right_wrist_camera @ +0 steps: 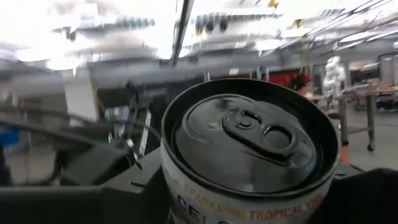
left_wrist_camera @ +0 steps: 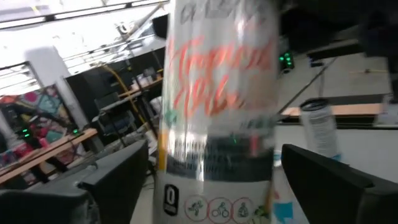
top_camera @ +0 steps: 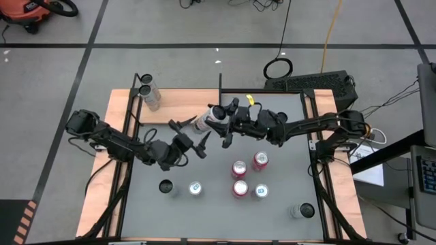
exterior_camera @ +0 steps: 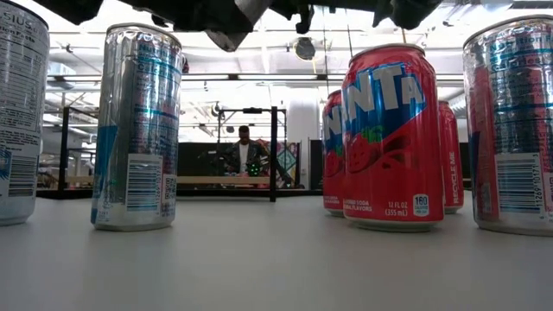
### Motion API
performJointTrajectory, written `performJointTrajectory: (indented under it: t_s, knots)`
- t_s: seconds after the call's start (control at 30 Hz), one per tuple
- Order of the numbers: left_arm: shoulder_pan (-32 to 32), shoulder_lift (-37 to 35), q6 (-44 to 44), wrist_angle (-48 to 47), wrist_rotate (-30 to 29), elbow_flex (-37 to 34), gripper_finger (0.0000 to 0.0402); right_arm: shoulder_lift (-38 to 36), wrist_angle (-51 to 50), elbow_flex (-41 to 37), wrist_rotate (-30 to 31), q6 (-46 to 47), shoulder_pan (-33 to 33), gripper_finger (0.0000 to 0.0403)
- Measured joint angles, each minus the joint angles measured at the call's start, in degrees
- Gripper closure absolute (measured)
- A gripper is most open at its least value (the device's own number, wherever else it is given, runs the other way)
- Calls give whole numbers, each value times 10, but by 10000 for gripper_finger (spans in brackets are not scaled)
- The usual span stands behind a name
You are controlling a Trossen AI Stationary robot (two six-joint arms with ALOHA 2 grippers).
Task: Place canned beverage on shelf
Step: Put the white-yellow soda can on the shelf aligned with the other white-yellow soda can
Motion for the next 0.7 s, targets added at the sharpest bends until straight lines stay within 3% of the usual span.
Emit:
performJointTrajectory:
  t_s: [0.37,0.7]
  knots:
    - [-47,-38,1,2,-1,0,16,-3,-409,184,-94,-121,2,198]
    - [-31,-30,-30,7,27,0,16,10,-428,194,-118,-170,1,198]
